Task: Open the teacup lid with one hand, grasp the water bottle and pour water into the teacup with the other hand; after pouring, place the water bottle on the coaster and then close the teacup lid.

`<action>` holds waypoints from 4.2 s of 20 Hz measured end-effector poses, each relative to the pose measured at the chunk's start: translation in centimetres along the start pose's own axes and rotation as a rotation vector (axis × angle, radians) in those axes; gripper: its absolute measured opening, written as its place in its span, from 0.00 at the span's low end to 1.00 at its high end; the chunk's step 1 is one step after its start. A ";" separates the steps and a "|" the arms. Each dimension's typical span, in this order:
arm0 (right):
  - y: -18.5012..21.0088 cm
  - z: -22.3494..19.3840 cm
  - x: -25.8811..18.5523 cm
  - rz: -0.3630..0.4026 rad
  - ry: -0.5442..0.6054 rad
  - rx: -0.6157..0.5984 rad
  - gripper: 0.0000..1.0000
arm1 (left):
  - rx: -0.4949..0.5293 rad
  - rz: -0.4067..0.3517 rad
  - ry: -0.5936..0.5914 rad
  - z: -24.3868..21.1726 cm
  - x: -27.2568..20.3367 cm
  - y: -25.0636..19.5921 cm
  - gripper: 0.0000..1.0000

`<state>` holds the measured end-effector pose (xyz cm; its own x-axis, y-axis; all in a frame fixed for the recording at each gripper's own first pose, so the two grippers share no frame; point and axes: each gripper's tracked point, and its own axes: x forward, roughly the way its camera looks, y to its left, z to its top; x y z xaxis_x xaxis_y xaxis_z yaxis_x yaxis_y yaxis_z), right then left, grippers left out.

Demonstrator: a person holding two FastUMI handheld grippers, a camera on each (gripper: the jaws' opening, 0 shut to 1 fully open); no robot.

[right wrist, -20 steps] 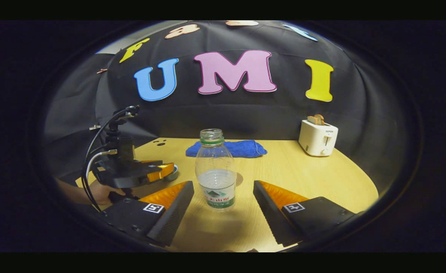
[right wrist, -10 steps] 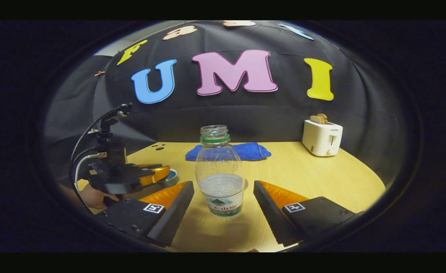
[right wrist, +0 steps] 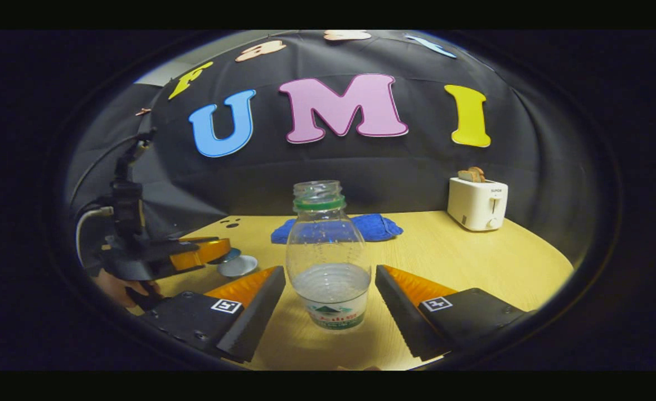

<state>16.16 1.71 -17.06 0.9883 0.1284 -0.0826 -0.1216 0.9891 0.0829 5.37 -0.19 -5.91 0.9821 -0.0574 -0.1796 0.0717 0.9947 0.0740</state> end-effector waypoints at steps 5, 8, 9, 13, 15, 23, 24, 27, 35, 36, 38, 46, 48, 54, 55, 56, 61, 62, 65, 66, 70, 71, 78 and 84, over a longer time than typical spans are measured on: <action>-0.4 -1.3 1.1 -0.022 -0.002 -0.004 1.00 | -0.009 0.024 0.010 -0.1 -0.6 0.5 0.28; -0.1 -1.1 1.8 -0.017 -0.011 -0.007 1.00 | -0.023 0.040 0.015 -0.4 -1.0 0.6 0.28; -0.1 -1.0 1.9 -0.017 -0.011 -0.010 0.98 | -0.025 0.044 0.016 -0.3 -1.0 0.7 0.28; -0.8 -0.9 2.7 -0.039 0.010 -0.018 0.77 | -0.028 0.047 0.018 -0.5 -1.2 0.7 0.28; -0.9 -0.9 2.9 -0.034 0.023 -0.031 0.78 | -0.023 0.051 0.015 -0.5 -1.3 0.8 0.28; -2.1 2.5 4.0 -0.066 0.056 -0.255 0.73 | -0.033 0.108 -0.005 0.1 -2.2 1.9 0.25; -2.5 3.0 4.4 -0.075 0.061 -0.302 0.72 | -0.036 0.104 -0.015 0.3 -2.2 1.8 0.24; -3.0 4.8 6.0 -0.096 0.035 -0.481 0.73 | -0.034 0.102 -0.030 0.7 -2.2 2.2 0.28; 0.4 5.4 9.9 -0.071 -0.042 -0.886 0.73 | 0.000 0.103 -0.065 1.6 -2.4 3.7 0.28; 1.2 5.1 10.2 -0.059 -0.045 -0.916 0.73 | -0.008 0.099 -0.063 1.5 -2.4 3.6 0.28; 2.5 3.8 10.9 -0.032 -0.038 -0.936 0.73 | -0.019 0.096 -0.061 1.4 -2.5 3.7 0.28; 4.8 1.9 13.4 -0.014 -0.039 -1.156 0.72 | -0.046 0.099 -0.042 0.6 -2.8 4.4 0.28; 4.8 1.8 13.8 -0.018 -0.044 -1.197 0.72 | -0.053 0.092 -0.038 0.4 -2.6 4.4 0.28; 6.0 1.3 15.0 -0.012 -0.070 -1.328 0.72 | -0.065 0.075 -0.031 0.0 -2.3 4.4 0.24; 6.2 1.1 15.0 -0.009 -0.073 -1.347 0.72 | -0.065 0.074 -0.029 -0.1 -2.2 4.4 0.24; 6.1 0.9 15.2 -0.005 -0.077 -1.369 0.72 | -0.066 0.075 -0.029 -0.1 -2.2 4.5 0.24; 6.4 0.3 15.6 0.000 -0.097 -1.472 0.72 | -0.074 0.078 -0.025 -0.3 -2.1 4.7 0.31; 6.4 0.5 15.7 0.001 -0.108 -1.488 0.72 | -0.079 0.078 -0.022 -0.4 -2.2 4.7 0.28; 6.3 0.4 16.0 -0.002 -0.120 -1.539 0.72 | -0.081 0.080 -0.014 -0.6 -2.3 4.8 0.28; 6.3 0.3 16.0 -0.002 -0.124 -1.555 0.72 | -0.081 0.083 -0.014 -0.7 -2.4 4.9 0.28; 6.3 0.3 16.4 0.006 -0.147 -1.632 0.72 | -0.092 0.087 -0.014 -0.8 -2.4 5.0 0.28; 6.3 0.2 16.5 0.010 -0.152 -1.649 0.72 | -0.095 0.090 -0.013 -0.9 -2.4 5.0 0.28; 6.7 -0.2 16.8 0.018 -0.175 -1.722 0.72 | -0.103 0.100 -0.005 -1.2 -2.8 5.2 0.28; 6.9 0.3 16.9 0.013 -0.224 -1.804 0.68 | -0.109 0.102 -0.004 -1.3 -2.9 5.2 0.28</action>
<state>32.00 10.68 -17.62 0.9605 0.2753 0.0419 0.0818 -0.1350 -0.9875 2.70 5.23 -6.32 0.9839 0.0441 -0.1731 -0.0475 0.9988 -0.0154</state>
